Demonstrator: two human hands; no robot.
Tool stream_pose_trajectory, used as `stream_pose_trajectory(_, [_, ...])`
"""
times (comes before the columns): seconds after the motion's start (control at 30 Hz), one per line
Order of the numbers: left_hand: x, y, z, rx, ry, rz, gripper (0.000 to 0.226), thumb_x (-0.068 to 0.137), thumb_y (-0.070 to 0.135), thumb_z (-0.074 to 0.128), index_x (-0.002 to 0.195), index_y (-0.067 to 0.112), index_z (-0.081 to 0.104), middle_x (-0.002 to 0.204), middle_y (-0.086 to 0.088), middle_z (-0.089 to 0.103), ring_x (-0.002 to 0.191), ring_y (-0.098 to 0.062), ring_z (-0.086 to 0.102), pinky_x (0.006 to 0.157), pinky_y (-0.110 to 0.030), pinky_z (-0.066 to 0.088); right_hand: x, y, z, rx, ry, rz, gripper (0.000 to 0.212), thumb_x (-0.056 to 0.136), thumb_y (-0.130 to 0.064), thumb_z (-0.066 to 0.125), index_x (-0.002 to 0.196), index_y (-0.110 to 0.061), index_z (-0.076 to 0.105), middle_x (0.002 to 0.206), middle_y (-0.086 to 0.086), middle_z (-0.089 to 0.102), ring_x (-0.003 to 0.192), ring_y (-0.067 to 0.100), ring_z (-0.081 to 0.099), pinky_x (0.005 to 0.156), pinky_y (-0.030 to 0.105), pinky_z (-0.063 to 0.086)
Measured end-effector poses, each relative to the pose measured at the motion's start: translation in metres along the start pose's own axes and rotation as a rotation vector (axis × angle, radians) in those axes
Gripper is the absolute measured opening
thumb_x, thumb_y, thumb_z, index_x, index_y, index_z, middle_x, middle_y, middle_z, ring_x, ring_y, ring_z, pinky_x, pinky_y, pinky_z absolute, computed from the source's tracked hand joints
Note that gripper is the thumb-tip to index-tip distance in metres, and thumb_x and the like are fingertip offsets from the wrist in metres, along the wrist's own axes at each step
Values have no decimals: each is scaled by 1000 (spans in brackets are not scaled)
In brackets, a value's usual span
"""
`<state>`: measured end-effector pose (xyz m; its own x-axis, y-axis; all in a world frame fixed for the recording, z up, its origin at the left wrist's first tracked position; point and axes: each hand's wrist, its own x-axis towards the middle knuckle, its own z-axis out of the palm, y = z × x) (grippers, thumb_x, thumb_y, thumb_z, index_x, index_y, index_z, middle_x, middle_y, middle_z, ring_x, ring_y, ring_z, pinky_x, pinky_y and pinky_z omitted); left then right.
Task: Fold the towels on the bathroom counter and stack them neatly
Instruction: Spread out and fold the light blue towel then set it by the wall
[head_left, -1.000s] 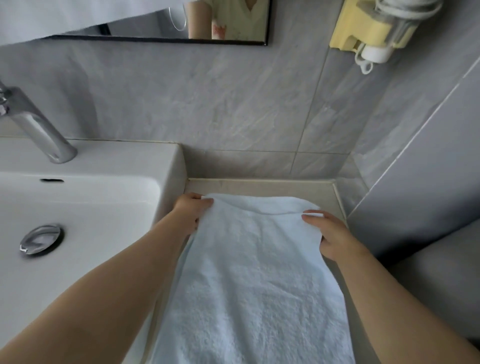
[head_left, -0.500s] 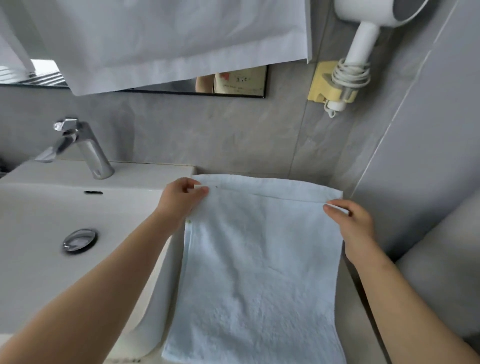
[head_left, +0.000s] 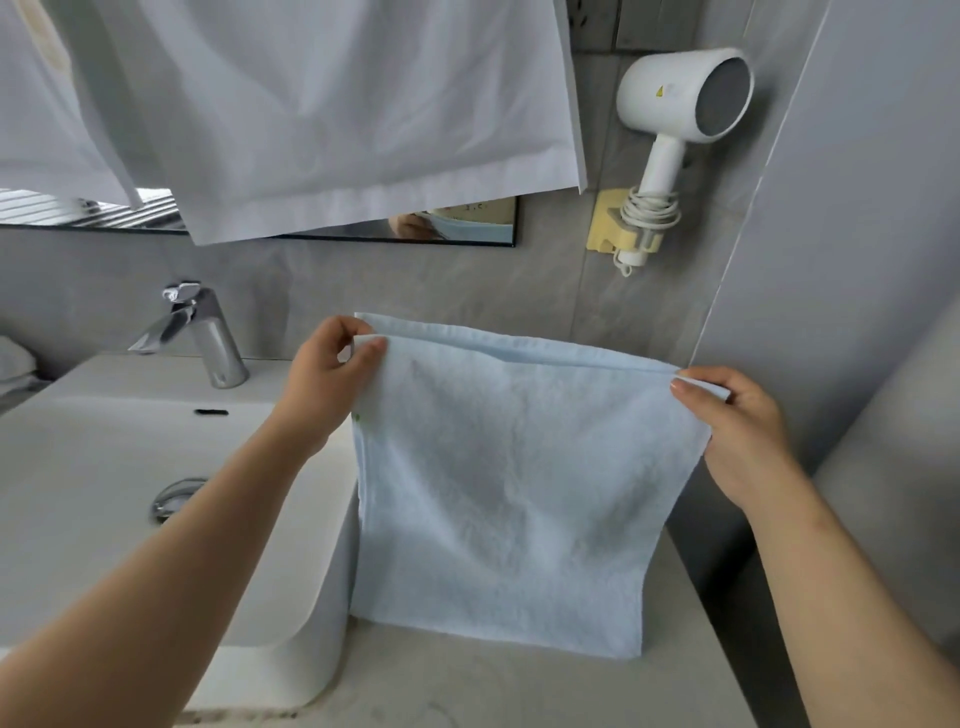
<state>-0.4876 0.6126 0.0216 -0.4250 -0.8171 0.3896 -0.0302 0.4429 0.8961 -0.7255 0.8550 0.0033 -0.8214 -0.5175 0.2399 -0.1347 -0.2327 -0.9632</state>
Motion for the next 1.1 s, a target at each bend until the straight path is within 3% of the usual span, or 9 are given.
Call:
stream_pose_trajectory(0.07, [-1,1,-4,8,8,-7,21,94,17,54,75,25,50,73,9,49,59,-1,46,53,-16,38,-2,-7,2,-1,-24,9,14,72,-30,78,72,-21,67,66,-10,69,68,8,62,64,24,50])
stream_pose_trajectory(0.1, [-1,1,-5,6,13,-8,20,94,18,53,76,26,50,74,9,49,63,-3,45,56,-19,37,-2,-8,3,-14,-10,3,11,81,-12,70,74,-19,65,63,-11,68,65,6,62,63,23,49])
stream_pose_trajectory(0.17, [-3,2,-6,-11,30,-2,20,95,18,52,77,26,49,74,8,49,65,-5,44,59,-19,36,-1,-9,3,-15,30,-12,20,83,0,65,74,-18,62,60,-12,67,61,3,60,58,16,49])
stream_pose_trajectory(0.37, [-4,1,-4,-85,78,-4,20,95,15,53,77,24,50,68,4,45,61,-5,41,58,-18,36,-3,-12,5,-6,88,-49,26,80,-3,69,66,-22,59,66,-4,59,65,14,55,57,23,46])
stream_pose_trajectory(0.53, [-1,5,-5,-143,61,-12,19,91,13,59,74,20,54,70,5,50,64,-5,46,63,-19,40,3,-11,-4,6,45,-49,32,81,-1,67,61,-25,60,61,-10,58,62,10,53,50,17,44])
stream_pose_trajectory(0.67, [6,3,-11,-165,7,-40,19,88,9,63,73,17,56,73,3,55,69,-10,50,71,-31,44,9,-7,-8,-309,-65,-75,29,77,7,69,67,-19,61,57,-16,63,57,-2,56,54,6,41])
stream_pose_trajectory(0.87, [16,4,-15,-92,-14,-46,20,87,8,64,70,17,56,68,1,55,65,-12,50,70,-29,46,12,-3,-11,-750,-239,-54,32,75,-1,74,61,-30,69,63,-17,67,61,-8,58,63,3,40])
stream_pose_trajectory(0.97, [19,4,-13,-30,-14,-26,21,87,11,64,70,18,54,70,1,54,61,-9,49,64,-25,42,9,-2,-4,-948,-295,-79,15,79,-7,73,77,-21,70,68,-17,61,64,-6,54,59,1,36])
stream_pose_trajectory(1.1, [19,3,-12,48,12,-5,23,87,15,65,69,21,51,68,6,53,45,4,46,48,-10,35,6,3,2,-1029,-242,-97,17,78,-13,74,71,-22,63,68,-9,60,65,3,53,58,12,37])
